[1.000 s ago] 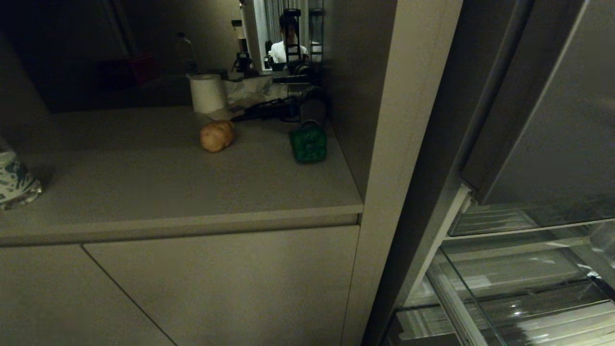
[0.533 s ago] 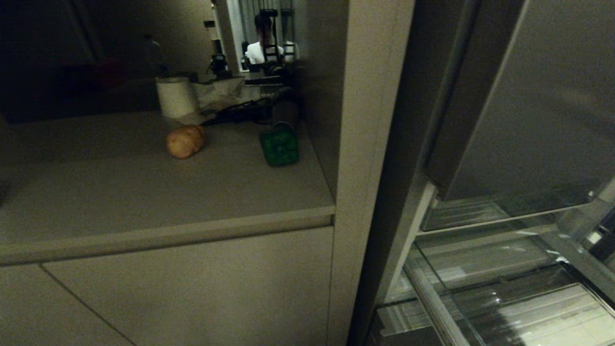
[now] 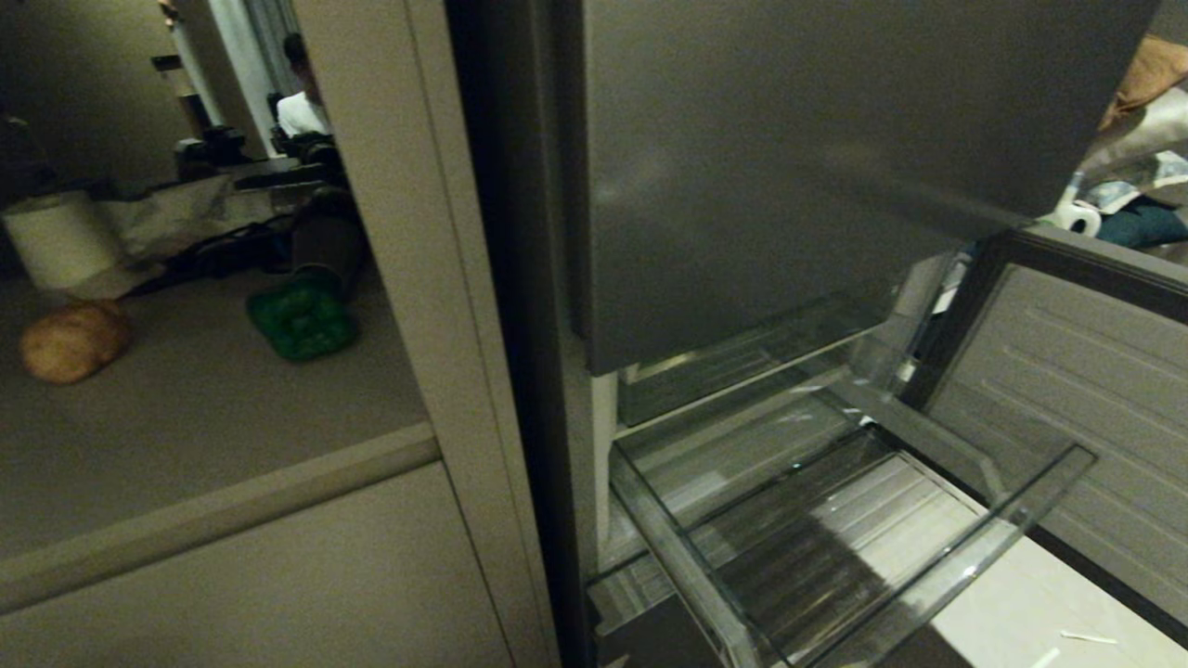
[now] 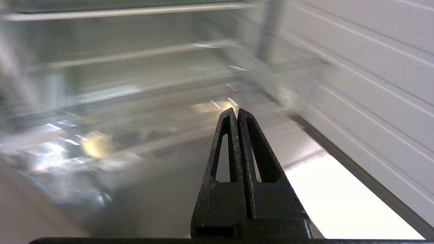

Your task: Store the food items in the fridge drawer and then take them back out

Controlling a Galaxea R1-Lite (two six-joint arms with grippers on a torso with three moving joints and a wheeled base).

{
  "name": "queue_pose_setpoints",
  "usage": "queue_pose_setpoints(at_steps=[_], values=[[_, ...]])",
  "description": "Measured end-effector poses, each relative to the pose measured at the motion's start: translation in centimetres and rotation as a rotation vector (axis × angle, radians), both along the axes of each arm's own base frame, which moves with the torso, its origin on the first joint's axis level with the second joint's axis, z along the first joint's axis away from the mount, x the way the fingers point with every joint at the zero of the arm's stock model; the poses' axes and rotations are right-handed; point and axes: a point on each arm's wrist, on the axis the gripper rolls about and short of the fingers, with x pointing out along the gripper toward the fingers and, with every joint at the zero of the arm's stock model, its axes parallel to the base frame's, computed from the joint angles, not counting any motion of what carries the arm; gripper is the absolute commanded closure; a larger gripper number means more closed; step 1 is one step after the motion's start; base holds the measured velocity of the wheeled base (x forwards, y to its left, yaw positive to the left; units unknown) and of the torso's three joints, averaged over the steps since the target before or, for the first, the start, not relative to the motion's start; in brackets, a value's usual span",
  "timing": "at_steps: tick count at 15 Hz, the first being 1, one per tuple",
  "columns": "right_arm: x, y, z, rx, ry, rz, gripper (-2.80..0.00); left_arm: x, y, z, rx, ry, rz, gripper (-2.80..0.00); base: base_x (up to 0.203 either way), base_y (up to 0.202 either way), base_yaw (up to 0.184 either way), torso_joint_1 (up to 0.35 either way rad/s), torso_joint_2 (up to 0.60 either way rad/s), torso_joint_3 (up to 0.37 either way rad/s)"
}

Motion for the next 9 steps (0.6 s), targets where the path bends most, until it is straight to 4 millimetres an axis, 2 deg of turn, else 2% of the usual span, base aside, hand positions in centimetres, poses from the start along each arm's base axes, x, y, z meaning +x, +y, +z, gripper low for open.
queue_pose_setpoints(at_steps=[3,5,7,9], values=[[0.1,0.0,0.0,0.010,0.010,0.002,0.00,0.0,0.0,0.0,0.000,0.000,0.000,0.00,0.002,0.005,-0.119,0.001,0.00,0.003],[0.7,0.0,0.3,0.047,0.063,-0.003,0.00,0.0,0.0,0.0,0.000,0.000,0.000,0.00,0.000,0.000,0.000,0.000,0.00,0.000],[2.0,0.0,1.1,0.109,0.143,-0.022,0.00,0.0,0.0,0.0,0.000,0.000,0.000,0.00,0.000,0.000,0.000,0.000,0.00,0.000],[4.2,-0.1,2.0,0.198,0.238,-0.054,0.00,0.0,0.0,0.0,0.000,0.000,0.000,0.00,0.000,0.000,0.000,0.000,0.00,0.000]])
